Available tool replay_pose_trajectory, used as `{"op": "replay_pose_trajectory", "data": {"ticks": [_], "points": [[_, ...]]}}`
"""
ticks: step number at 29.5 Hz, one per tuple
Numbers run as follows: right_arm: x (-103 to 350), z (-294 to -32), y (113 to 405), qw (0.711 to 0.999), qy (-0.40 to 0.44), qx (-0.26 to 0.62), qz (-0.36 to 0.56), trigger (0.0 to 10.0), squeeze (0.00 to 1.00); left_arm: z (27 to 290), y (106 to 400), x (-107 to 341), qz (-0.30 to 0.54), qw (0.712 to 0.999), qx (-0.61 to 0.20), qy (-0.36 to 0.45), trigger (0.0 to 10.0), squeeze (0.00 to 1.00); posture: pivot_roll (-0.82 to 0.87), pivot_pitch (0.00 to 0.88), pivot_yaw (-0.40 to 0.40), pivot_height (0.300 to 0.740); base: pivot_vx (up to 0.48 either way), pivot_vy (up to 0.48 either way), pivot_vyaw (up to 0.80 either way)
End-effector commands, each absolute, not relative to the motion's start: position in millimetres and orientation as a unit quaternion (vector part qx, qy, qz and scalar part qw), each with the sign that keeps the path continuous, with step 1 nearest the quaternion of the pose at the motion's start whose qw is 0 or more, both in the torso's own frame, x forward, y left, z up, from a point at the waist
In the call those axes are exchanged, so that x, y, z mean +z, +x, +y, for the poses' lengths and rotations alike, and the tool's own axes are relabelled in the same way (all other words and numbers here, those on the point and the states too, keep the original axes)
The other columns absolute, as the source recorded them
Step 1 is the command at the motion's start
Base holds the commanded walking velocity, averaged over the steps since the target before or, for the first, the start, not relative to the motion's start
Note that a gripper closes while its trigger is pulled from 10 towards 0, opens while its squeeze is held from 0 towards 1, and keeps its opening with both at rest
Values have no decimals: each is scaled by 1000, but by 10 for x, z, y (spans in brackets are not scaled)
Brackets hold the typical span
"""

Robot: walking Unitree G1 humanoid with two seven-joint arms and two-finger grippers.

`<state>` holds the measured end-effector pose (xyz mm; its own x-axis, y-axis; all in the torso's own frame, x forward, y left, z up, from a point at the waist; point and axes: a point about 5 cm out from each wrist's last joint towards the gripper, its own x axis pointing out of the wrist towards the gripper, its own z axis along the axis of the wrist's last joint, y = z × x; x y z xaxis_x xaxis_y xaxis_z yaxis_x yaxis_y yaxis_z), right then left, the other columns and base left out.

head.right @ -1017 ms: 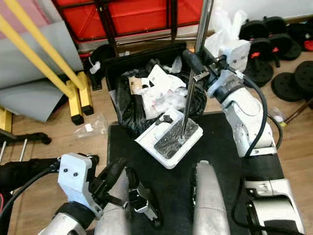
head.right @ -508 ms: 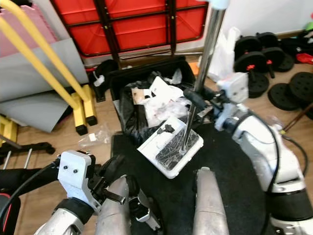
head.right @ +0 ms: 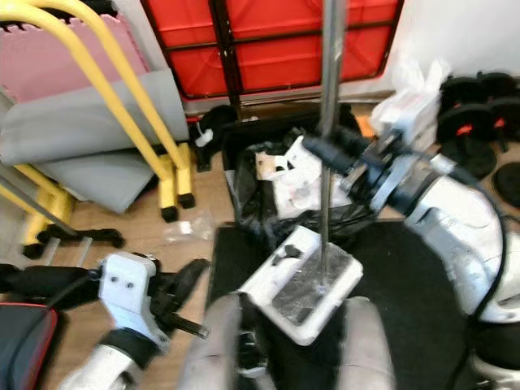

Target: Sweep floor

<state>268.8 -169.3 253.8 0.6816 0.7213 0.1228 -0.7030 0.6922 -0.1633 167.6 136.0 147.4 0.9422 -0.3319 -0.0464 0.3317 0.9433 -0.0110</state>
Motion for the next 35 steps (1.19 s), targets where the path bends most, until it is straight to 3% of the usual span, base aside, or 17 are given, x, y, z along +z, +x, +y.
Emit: {"op": "replay_pose_trajectory", "data": {"ticks": [1,21,26,35], "points": [[2599,-1633,2622,905,-65,404,-119,10000,0,1326,1646,1454,28,979,-204,-5,10000,0,-70,156,36,655,0,0,0],[2052,-1477,2510,890,-100,442,-39,10000,0,1340,1689,1456,19,981,-195,4,10000,0,-66,145,30,720,0,0,0],[2036,-1458,2505,888,-103,446,-39,10000,0,1329,1695,1450,21,980,-198,5,10000,0,-68,140,29,740,0,-439,0],[1962,-1438,2518,887,-123,444,-40,10000,0,1343,1729,1441,20,982,-189,0,10000,0,-67,128,28,740,0,0,0]]}}
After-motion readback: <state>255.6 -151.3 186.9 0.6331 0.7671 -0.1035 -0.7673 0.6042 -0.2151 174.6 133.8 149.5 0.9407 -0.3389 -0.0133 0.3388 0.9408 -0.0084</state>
